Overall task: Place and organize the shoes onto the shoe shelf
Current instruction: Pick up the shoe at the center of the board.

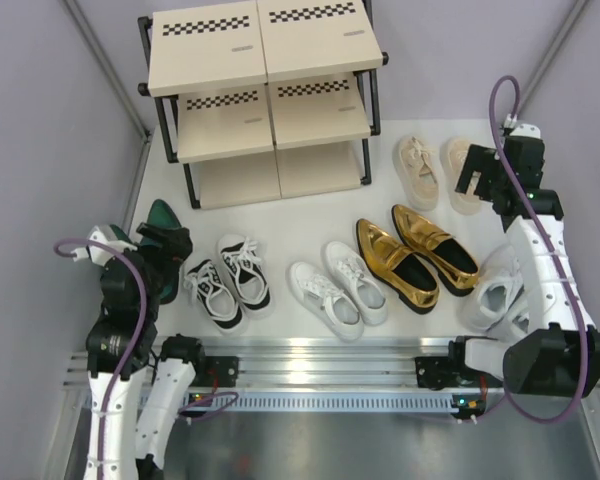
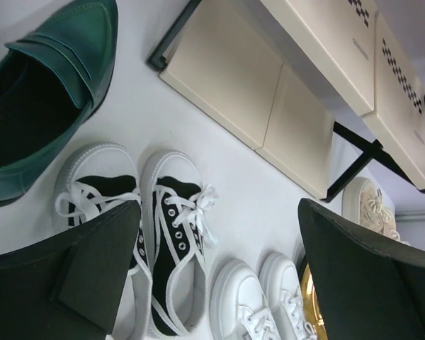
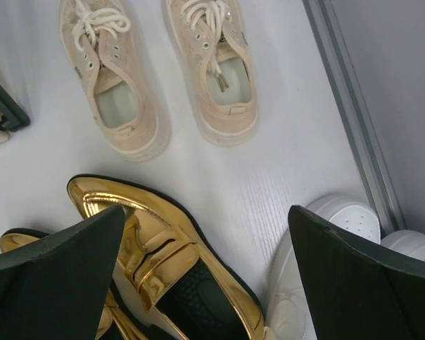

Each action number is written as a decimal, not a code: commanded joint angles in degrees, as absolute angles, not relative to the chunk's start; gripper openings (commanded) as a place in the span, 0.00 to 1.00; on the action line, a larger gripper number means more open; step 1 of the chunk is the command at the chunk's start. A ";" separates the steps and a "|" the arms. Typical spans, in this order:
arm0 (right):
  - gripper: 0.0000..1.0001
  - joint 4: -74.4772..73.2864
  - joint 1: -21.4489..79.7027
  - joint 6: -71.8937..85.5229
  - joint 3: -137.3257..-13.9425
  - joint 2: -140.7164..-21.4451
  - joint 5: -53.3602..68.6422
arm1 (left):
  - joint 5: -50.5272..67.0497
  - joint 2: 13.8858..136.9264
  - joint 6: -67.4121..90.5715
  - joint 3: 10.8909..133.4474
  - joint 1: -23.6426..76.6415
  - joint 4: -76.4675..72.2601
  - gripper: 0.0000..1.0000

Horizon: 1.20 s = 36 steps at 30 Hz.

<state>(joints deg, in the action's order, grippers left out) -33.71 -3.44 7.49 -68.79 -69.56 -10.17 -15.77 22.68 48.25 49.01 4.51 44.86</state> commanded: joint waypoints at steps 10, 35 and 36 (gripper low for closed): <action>0.99 -26.63 9.65 -24.77 -60.24 -56.01 19.77 | -0.26 37.96 53.53 54.14 4.13 50.62 0.97; 0.99 -44.83 16.88 -32.87 -57.66 -57.83 33.48 | -28.64 63.89 69.08 54.41 47.09 50.80 0.80; 0.99 -44.74 16.44 -32.87 -57.40 -57.83 33.75 | -31.87 64.42 68.91 53.97 47.89 50.80 0.80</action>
